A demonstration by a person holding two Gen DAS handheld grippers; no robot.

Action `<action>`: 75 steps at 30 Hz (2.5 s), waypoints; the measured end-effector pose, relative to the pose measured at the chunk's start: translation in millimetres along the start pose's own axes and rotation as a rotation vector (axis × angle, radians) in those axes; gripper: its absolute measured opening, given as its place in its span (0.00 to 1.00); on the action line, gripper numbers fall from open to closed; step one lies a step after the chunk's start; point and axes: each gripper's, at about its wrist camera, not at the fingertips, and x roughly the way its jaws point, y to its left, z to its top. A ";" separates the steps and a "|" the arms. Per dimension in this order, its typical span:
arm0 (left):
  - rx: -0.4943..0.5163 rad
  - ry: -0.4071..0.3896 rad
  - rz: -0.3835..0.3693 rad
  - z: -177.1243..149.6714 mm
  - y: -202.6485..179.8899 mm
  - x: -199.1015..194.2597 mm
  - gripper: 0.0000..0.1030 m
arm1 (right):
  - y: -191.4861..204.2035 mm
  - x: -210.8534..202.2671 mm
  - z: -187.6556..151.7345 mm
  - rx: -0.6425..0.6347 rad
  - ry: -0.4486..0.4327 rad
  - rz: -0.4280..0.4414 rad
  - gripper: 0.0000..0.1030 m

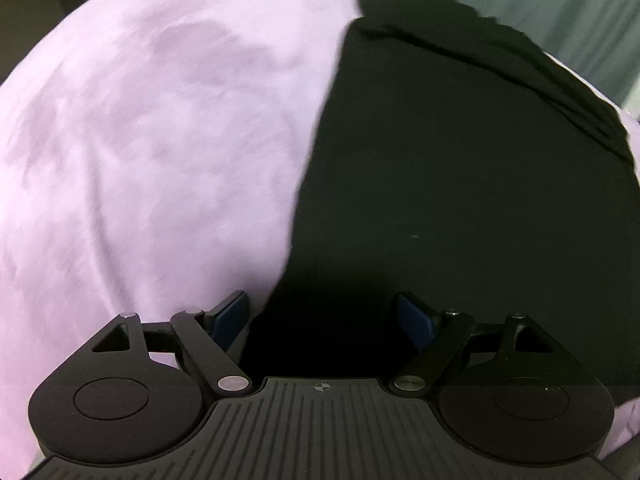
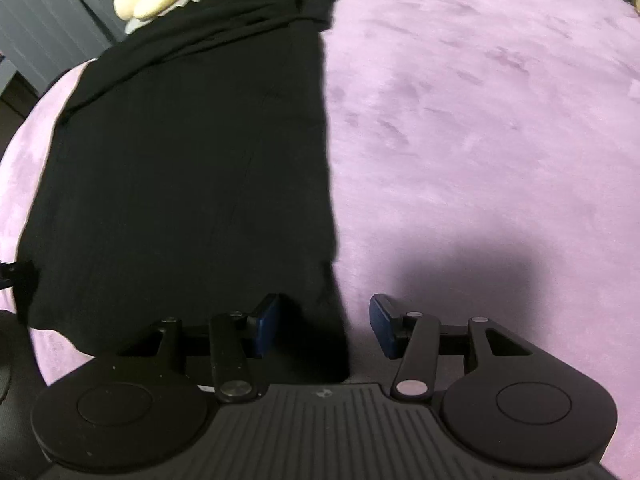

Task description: Fold small clothes

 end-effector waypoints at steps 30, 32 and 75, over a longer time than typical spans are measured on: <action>-0.227 -0.190 -0.387 109.5 20.8 -16.7 0.07 | -23.8 10.3 99.3 0.379 -0.293 0.440 0.04; -0.244 -0.201 -0.363 120.8 18.9 -6.9 0.08 | -27.1 23.9 108.9 0.433 -0.318 0.411 0.04; -0.290 -0.311 -0.446 157.7 32.3 47.6 0.17 | -43.4 39.9 148.2 0.507 -0.456 0.288 0.29</action>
